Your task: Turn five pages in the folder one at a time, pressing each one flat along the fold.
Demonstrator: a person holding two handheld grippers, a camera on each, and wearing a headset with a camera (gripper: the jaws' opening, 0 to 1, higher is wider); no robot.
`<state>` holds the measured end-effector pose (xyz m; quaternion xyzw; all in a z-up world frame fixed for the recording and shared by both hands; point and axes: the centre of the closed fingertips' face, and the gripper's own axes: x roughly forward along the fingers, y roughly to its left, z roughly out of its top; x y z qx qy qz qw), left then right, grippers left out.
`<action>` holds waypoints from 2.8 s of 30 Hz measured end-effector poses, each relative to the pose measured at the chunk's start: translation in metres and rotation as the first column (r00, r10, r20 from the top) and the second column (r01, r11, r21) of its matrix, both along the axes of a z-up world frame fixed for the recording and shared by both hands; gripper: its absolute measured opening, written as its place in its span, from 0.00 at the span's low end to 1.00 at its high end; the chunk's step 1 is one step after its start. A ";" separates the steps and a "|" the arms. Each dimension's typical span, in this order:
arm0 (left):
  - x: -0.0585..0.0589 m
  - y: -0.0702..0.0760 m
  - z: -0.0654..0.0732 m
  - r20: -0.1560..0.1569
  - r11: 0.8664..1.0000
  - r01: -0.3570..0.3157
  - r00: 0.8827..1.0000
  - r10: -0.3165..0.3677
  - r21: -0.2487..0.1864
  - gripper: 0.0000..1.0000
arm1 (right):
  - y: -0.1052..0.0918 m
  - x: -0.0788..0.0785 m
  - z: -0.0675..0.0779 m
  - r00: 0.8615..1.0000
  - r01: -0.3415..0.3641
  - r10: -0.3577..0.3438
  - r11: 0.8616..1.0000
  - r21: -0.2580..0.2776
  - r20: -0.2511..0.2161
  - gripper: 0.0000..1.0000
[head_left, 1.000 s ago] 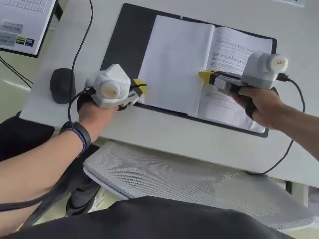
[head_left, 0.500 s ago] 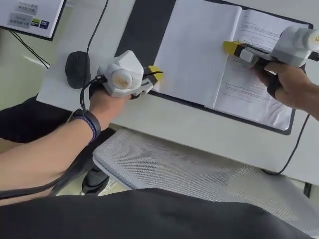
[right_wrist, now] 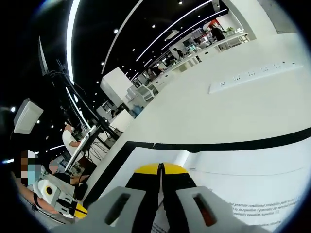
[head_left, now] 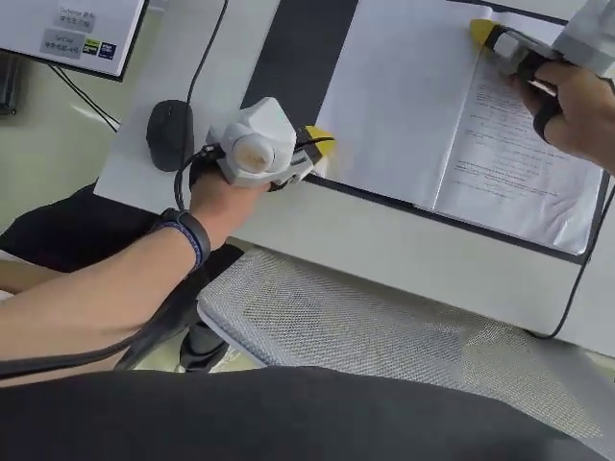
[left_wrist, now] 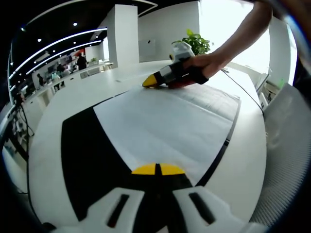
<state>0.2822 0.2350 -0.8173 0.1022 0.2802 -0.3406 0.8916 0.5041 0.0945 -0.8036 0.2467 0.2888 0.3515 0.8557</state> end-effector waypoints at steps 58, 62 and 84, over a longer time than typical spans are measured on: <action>-0.002 0.000 0.001 -0.007 0.996 -0.068 0.998 0.068 -0.053 0.00 | 0.033 -0.273 0.013 0.916 -0.376 0.386 0.921 0.105 -0.109 0.00; -0.002 0.000 0.001 -0.009 0.996 -0.074 0.997 0.073 -0.057 0.00 | 0.029 -0.278 0.013 0.915 -0.367 0.379 0.924 0.105 -0.139 0.00; -0.007 -0.009 0.055 0.001 0.972 -0.142 0.989 0.145 -0.189 0.00 | -0.121 -0.273 0.090 0.996 0.068 -0.067 0.997 -0.022 0.058 0.00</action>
